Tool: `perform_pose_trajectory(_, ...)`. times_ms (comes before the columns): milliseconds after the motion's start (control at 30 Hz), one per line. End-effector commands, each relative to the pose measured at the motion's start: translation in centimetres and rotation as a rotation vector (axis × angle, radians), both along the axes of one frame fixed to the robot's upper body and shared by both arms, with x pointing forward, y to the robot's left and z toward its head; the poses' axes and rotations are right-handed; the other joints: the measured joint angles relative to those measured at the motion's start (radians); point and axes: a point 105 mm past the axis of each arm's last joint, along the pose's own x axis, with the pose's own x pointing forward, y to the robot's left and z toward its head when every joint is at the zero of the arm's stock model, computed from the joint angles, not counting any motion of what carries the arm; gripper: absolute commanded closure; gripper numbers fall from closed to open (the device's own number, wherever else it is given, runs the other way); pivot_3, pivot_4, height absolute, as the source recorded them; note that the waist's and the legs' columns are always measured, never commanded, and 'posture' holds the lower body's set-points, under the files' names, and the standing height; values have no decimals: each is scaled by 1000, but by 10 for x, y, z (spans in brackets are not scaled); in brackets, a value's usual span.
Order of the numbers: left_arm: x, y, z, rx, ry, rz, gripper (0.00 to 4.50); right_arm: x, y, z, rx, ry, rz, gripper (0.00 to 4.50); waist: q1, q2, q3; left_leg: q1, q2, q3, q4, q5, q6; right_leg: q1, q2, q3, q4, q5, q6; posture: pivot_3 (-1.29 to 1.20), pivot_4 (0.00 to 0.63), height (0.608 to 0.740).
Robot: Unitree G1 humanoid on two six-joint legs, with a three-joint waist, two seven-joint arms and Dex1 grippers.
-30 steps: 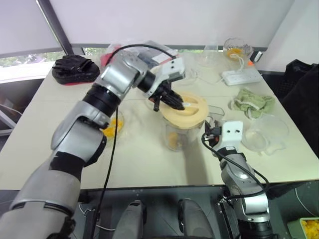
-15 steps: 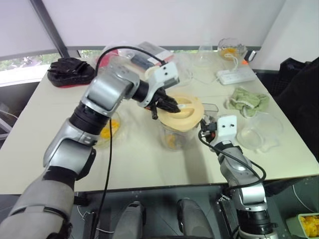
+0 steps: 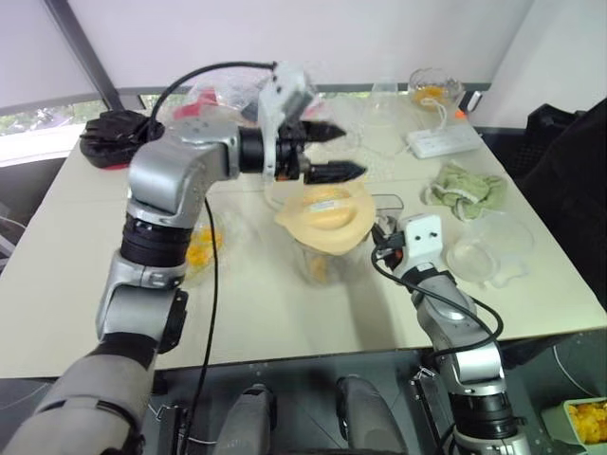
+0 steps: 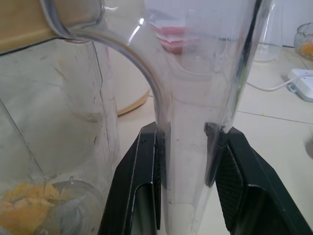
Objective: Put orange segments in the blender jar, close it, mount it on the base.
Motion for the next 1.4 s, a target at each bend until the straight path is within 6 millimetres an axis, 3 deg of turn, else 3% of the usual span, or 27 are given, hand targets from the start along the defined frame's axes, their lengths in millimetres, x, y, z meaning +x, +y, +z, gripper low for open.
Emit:
perform_pose_trajectory(33,5,24,15,-132,-24,133,260,-1,12,-13,-10,56,63,3605,-4,0,0,0,0,0,0,0,0,0,0,0,0,-1,1,0,150,740)
perform_pose_trajectory(100,9,40,6,-164,-21,208,260,2,12,-10,-7,47,62,3605,-11,1,-1,1,0,0,0,0,0,1,0,0,0,-1,2,0,150,740)
perform_pose_trajectory(233,17,100,-56,-124,-66,506,260,12,6,3,-3,6,42,3605,-22,2,-1,3,0,1,-2,0,-1,0,1,2,0,0,-1,0,150,740)
perform_pose_trajectory(400,-4,118,-99,-68,-85,625,260,23,-9,22,38,-46,2,3605,7,-3,1,-3,0,1,-1,2,-4,-4,1,3,0,2,-3,0,150,740)
perform_pose_trajectory(567,-20,116,-124,-87,-53,704,260,38,-23,53,108,-119,-50,3605,29,-3,1,-3,0,1,0,3,-5,-2,0,3,-3,0,-7,0,150,740)
perform_pose_trajectory(867,-30,103,-142,-97,-33,726,260,50,-30,122,100,-259,-61,3605,31,-2,1,-7,0,2,-3,3,-5,-7,0,3,-5,1,-6,0,150,740)
perform_pose_trajectory(933,-32,106,-147,-92,-42,739,260,59,-30,151,66,-291,-77,3605,27,-1,2,-9,0,2,-3,3,-5,-9,0,3,-5,1,-5,0,150,740)
perform_pose_trajectory(1133,-30,103,-153,-109,-47,772,260,81,-38,204,4,-281,-130,3605,32,1,3,-16,0,3,-1,3,-5,-16,0,2,-5,3,-6,0,150,740)
perform_pose_trajectory(1267,-30,102,-157,-114,-48,784,260,93,-33,239,3,-295,-148,3605,31,1,3,-18,0,3,-2,3,-5,-16,0,2,-8,4,-6,0,150,740)
perform_pose_trajectory(1400,-32,107,-162,-117,-42,824,260,112,-13,268,73,-297,-160,3605,24,2,3,-19,0,3,-3,3,-5,-17,0,2,-10,4,-5,0,150,740)
